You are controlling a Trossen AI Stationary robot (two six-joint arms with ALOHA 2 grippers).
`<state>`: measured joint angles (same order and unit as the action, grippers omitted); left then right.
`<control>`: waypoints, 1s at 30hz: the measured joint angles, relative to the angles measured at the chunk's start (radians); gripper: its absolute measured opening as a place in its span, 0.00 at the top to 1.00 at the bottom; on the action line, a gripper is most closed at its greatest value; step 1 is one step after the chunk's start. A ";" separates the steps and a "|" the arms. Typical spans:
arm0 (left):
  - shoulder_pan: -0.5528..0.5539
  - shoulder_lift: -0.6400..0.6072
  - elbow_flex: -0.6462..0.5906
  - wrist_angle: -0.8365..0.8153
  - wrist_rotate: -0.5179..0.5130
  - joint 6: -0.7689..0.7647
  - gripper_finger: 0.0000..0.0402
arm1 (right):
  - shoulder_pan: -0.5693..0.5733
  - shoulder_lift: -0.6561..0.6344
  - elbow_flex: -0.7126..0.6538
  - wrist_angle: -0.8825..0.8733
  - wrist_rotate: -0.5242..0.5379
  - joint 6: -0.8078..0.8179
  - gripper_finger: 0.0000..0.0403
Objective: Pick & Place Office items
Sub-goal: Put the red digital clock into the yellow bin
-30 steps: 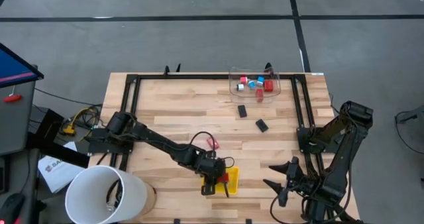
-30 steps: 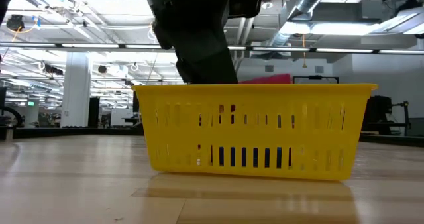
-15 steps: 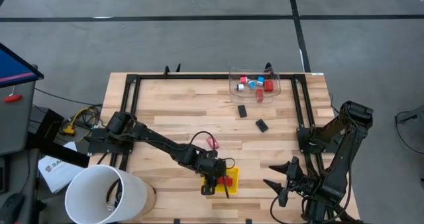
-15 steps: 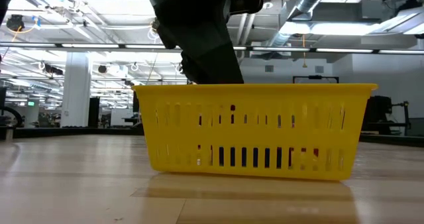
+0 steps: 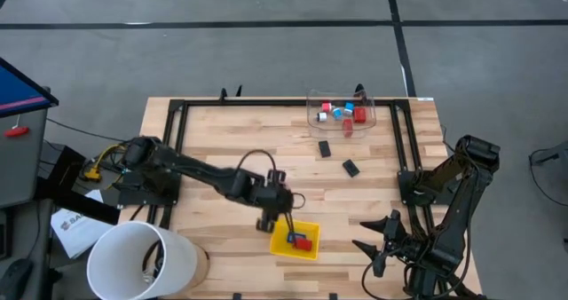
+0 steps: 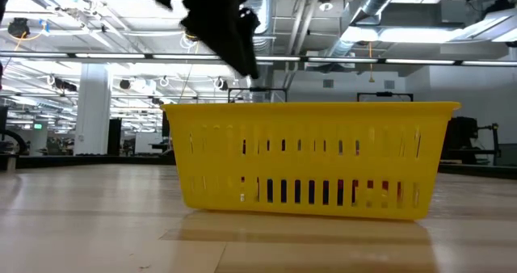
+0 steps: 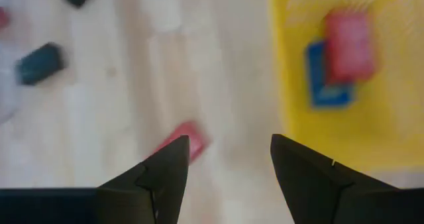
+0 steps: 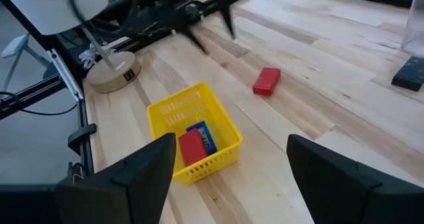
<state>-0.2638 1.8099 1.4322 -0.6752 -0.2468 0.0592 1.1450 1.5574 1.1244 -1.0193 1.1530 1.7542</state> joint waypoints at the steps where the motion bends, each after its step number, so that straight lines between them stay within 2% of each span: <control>1: 0.017 -0.006 0.000 -0.033 -0.013 0.040 0.47 | 0.000 0.000 0.000 0.003 0.000 0.000 0.30; 5: 0.113 -0.008 0.000 -0.142 -0.038 0.185 0.43 | 0.000 0.000 0.000 0.004 0.000 0.000 0.30; 8: 0.161 0.012 0.000 -0.159 -0.045 0.312 0.40 | 0.000 0.000 0.000 0.004 -0.003 0.000 0.30; 14: 0.149 0.047 -0.001 -0.178 -0.035 0.507 0.35 | 0.000 0.000 0.000 -0.015 -0.053 0.063 0.30; 21: 0.113 0.088 -0.002 -0.156 -0.016 0.762 0.32 | -0.004 0.000 0.000 -0.061 -0.052 0.113 0.30; 27: 0.161 0.149 -0.002 -0.089 0.027 0.905 0.33 | -0.008 0.000 0.000 -0.108 -0.047 0.192 0.30; 30: 0.191 0.134 -0.002 -0.049 0.114 0.861 0.32 | -0.008 0.000 0.000 -0.120 -0.046 0.211 0.30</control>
<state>-0.0727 1.9438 1.4300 -0.7243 -0.1330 0.9207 1.1366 1.5574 1.1240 -1.1393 1.1072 1.9648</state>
